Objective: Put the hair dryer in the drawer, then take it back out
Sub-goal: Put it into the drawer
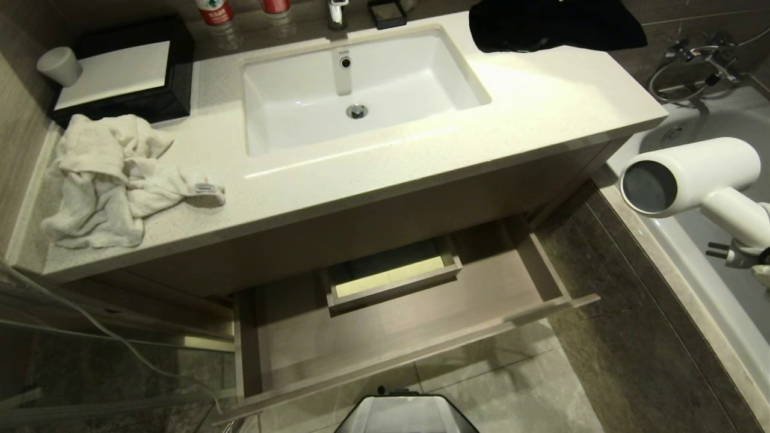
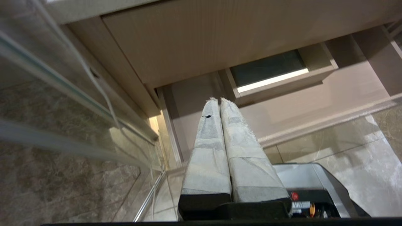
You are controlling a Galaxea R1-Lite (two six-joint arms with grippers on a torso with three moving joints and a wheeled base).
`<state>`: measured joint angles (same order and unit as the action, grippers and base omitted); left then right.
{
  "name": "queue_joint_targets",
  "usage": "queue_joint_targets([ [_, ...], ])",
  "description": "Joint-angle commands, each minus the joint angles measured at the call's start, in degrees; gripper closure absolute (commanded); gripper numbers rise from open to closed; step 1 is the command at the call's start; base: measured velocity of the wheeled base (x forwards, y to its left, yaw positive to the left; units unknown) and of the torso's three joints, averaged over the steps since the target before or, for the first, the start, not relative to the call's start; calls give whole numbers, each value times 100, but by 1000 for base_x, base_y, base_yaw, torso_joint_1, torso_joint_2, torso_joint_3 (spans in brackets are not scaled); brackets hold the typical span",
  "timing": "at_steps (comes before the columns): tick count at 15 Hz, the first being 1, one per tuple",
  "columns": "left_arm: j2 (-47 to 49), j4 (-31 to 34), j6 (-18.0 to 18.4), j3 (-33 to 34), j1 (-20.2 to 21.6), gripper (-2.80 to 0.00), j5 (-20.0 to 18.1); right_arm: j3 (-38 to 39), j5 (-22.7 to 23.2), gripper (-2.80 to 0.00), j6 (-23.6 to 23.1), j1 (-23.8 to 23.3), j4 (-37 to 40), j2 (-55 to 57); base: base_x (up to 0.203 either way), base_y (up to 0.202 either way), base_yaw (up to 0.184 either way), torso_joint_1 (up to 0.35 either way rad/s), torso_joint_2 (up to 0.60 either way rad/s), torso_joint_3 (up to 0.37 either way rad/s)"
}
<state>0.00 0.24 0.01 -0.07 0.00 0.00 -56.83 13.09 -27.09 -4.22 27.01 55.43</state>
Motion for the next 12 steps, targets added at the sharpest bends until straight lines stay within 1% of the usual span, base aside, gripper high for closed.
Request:
queue_joint_targets([
  [1,-9,2,-1,-1,0,0,0,58,-70,0,-16,9,14,-111,0,0,0,-208,-69,-275],
  [2,-9,2,-1,-1,0,0,0,67,-140,0,-7,9,14,-120,0,0,0,-256,56,-119],
  [4,-9,2,-1,7,0,0,0,137,-363,0,44,9,14,-195,0,0,0,-195,206,22],
  [6,-9,2,-1,7,0,0,0,197,-391,0,158,9,14,-241,0,0,0,-150,272,91],
  [12,-8,2,-1,7,0,0,0,254,-474,0,186,26,14,-261,0,0,0,-158,303,139],
])
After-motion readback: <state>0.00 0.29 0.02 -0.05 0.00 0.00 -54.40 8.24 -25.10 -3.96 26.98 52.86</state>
